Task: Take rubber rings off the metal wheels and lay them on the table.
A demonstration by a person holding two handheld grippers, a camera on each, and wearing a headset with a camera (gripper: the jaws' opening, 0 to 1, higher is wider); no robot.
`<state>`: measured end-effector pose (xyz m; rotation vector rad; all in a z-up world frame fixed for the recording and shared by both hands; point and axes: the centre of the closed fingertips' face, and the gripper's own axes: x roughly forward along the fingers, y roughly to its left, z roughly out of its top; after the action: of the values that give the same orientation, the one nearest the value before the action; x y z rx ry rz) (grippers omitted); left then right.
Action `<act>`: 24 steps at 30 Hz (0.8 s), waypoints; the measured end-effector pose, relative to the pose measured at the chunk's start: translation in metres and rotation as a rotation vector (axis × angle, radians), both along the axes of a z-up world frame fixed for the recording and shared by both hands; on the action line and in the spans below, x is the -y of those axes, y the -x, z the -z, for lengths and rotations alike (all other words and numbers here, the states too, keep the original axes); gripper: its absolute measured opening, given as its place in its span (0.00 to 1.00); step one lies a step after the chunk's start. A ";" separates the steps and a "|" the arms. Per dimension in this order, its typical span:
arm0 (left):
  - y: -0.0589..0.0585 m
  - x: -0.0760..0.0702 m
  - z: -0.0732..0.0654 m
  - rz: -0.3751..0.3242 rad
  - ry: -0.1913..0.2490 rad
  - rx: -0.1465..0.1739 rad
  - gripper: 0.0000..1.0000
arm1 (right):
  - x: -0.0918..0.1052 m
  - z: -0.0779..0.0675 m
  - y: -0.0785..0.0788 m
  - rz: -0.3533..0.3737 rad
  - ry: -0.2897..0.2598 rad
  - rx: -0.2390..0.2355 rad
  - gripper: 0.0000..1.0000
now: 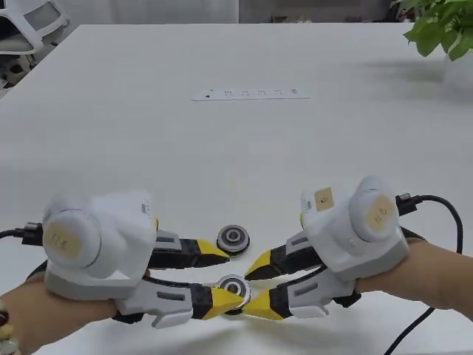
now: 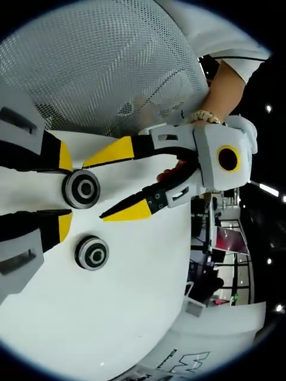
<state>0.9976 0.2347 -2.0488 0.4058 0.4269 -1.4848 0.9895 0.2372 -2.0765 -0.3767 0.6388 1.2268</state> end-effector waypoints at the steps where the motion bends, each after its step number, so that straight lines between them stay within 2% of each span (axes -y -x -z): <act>1: 0.000 0.000 0.002 0.003 -0.008 -0.001 0.23 | 0.000 0.000 0.000 0.001 -0.003 -0.002 0.21; 4: 0.000 -0.001 0.005 0.003 -0.015 -0.008 0.17 | 0.000 0.000 0.000 0.001 -0.001 -0.006 0.20; 7: 0.000 -0.001 0.004 0.007 -0.012 0.008 0.13 | 0.001 0.000 0.001 -0.002 -0.001 -0.005 0.19; 11: 0.000 -0.001 0.006 0.002 -0.014 -0.019 0.13 | 0.001 0.000 0.001 0.001 -0.002 -0.010 0.18; 15: 0.002 -0.004 0.012 0.016 -0.043 -0.004 0.13 | -0.001 0.000 0.002 -0.002 -0.005 -0.013 0.19; 18: 0.001 -0.003 0.011 0.024 -0.040 0.013 0.13 | -0.001 0.000 0.001 0.002 -0.003 -0.011 0.19; 20: 0.000 -0.002 0.012 0.043 -0.044 0.051 0.12 | -0.001 0.000 0.001 0.002 -0.003 -0.009 0.19; 22: 0.002 -0.002 0.012 0.043 -0.036 0.027 0.10 | -0.002 0.000 0.001 0.002 -0.003 -0.008 0.20; 24: 0.002 -0.001 0.012 0.045 -0.032 0.043 0.09 | -0.002 0.000 0.000 0.001 -0.002 -0.005 0.20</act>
<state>0.9957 0.2362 -2.0613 0.4745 0.4103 -1.5113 0.9893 0.2396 -2.0768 -0.3719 0.6415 1.2277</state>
